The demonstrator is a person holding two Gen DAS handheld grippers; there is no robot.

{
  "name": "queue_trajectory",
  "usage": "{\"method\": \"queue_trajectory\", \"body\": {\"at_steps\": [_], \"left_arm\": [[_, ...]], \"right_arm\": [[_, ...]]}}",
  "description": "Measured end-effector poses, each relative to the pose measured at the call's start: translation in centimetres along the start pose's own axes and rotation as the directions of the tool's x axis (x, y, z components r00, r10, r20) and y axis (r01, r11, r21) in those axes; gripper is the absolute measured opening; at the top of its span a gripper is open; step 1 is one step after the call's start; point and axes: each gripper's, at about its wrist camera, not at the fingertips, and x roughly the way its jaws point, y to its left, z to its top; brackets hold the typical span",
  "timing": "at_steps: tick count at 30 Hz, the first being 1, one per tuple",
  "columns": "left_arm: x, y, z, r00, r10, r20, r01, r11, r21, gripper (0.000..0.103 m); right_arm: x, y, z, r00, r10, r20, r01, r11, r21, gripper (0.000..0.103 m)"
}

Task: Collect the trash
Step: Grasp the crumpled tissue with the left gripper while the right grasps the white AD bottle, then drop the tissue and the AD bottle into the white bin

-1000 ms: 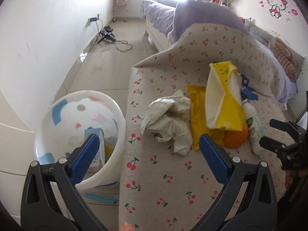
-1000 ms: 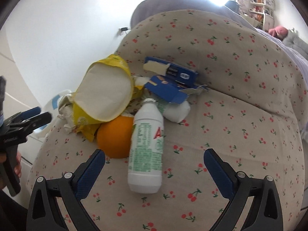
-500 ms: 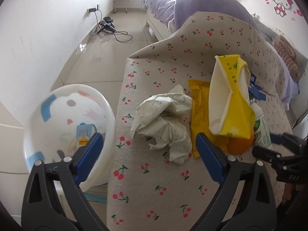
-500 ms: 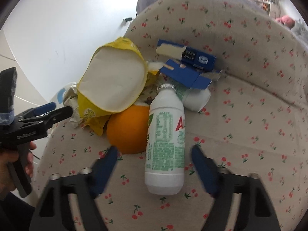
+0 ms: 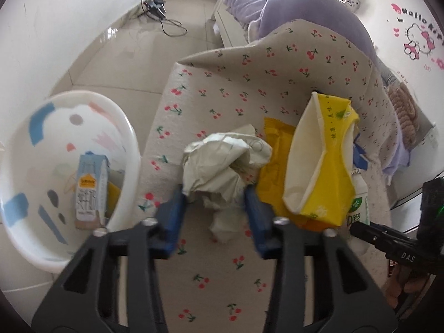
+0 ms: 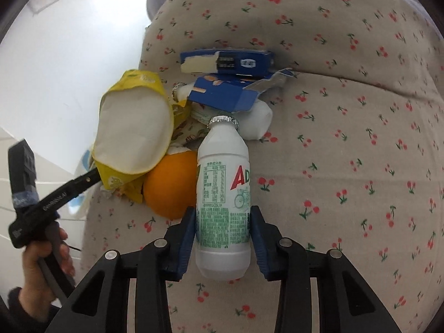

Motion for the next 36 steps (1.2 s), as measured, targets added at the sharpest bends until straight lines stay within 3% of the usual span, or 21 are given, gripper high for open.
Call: {"method": "queue_trajectory", "body": {"at_steps": [6, 21, 36], "left_arm": [[-0.8, -0.6, -0.2, 0.999, -0.031, -0.022, 0.030, 0.999, -0.016, 0.028], [-4.9, 0.8, -0.3, 0.992, -0.126, 0.012, 0.126, 0.989, -0.075, 0.028], [-9.3, 6.2, -0.6, 0.992, -0.089, 0.090, 0.102, 0.983, -0.155, 0.028]], "right_arm": [[-1.6, -1.1, 0.7, 0.998, 0.058, 0.010, -0.059, 0.996, 0.059, 0.039], [-5.6, 1.0, 1.2, 0.984, 0.165, 0.073, -0.171, 0.981, 0.095, 0.039], [-5.2, 7.8, 2.4, 0.969, 0.238, 0.071, -0.240, 0.971, 0.021, 0.039]]}}
